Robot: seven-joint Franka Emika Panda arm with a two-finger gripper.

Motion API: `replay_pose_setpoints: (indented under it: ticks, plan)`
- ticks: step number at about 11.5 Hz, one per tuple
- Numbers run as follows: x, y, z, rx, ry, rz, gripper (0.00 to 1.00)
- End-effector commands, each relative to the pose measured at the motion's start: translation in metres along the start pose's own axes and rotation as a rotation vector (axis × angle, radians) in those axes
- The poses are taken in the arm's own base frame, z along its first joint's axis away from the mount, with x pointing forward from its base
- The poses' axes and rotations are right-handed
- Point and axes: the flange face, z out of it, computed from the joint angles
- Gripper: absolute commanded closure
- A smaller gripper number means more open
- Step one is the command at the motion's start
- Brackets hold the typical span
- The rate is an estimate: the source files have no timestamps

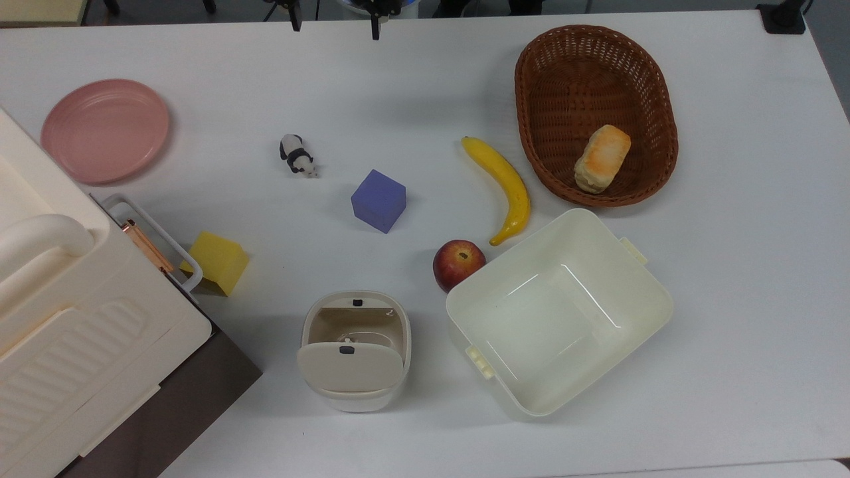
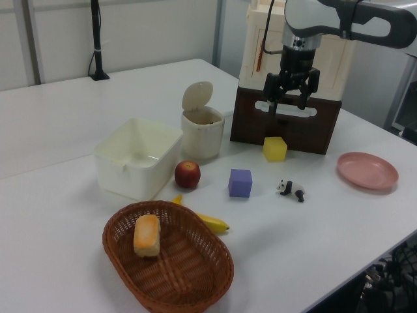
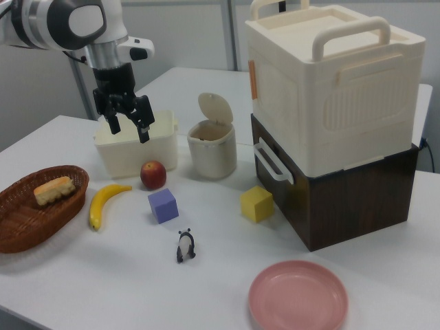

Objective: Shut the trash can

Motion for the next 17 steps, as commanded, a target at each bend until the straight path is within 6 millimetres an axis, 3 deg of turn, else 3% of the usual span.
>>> replay_pose_setpoints:
  ticks: [1, 5, 9, 12, 15, 16, 17]
  plan:
    - [-0.009, -0.003, -0.003, 0.024, -0.007, -0.028, 0.0]
    - [0.0, -0.011, 0.013, 0.008, -0.016, -0.064, 0.0]
    - [-0.002, -0.012, 0.013, 0.007, -0.025, -0.185, 0.0]
    - [-0.001, -0.008, 0.01, 0.009, -0.011, -0.175, 0.01]
    - [0.0, -0.005, 0.009, 0.02, -0.007, -0.155, 0.7]
    - [0.0, -0.004, 0.009, 0.023, -0.007, -0.154, 0.9]
    - [0.0, -0.004, 0.009, 0.024, -0.006, -0.152, 1.0]
